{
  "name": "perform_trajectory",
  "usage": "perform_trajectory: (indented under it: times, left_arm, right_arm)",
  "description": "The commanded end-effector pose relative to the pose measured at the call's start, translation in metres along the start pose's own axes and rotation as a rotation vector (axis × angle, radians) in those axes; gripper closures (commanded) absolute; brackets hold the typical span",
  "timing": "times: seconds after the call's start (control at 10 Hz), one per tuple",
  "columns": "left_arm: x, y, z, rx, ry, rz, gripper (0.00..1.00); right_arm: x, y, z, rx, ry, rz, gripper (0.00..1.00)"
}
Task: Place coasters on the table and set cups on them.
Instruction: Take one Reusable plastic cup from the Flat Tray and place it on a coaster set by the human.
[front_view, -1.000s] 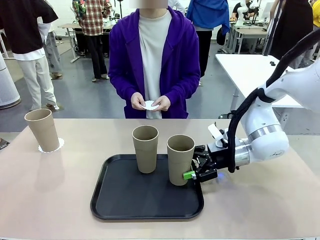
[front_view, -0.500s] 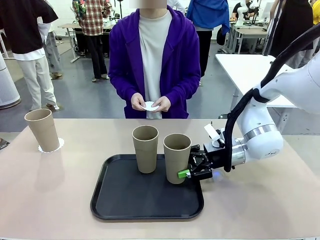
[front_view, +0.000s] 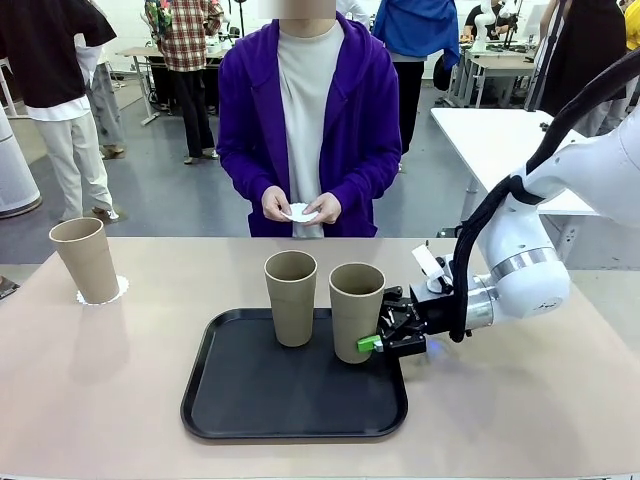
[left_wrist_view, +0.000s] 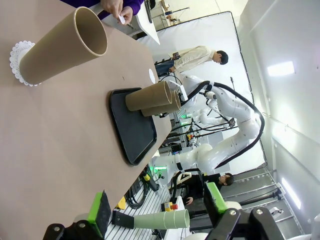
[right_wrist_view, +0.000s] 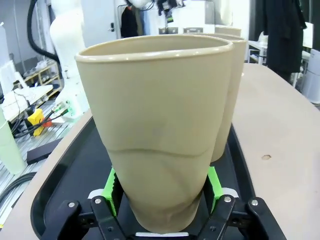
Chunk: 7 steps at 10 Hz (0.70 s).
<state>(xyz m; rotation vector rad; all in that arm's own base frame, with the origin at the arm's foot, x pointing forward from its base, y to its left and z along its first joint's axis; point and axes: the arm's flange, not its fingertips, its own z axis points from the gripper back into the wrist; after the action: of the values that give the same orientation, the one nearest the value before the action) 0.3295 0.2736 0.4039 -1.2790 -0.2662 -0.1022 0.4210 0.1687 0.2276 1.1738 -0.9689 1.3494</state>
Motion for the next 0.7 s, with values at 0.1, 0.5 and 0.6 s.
perform_trajectory:
  times: [0.1,0.5,0.6]
  left_arm:
    - [0.001,-0.002,0.002,-0.006,-0.008,-0.001,0.0]
    - [0.001,-0.002,0.002,-0.006,-0.008,-0.001,0.0]
    - [0.001,-0.002,0.002,-0.006,-0.008,-0.001,0.0]
  right_arm:
    - [0.057,0.023,0.028,-0.112,-0.082,-0.12,0.79]
    - [0.135,0.046,0.063,-0.15,-0.048,-0.128,0.79]
    - [0.153,0.052,0.068,-0.169,-0.038,-0.12,0.79]
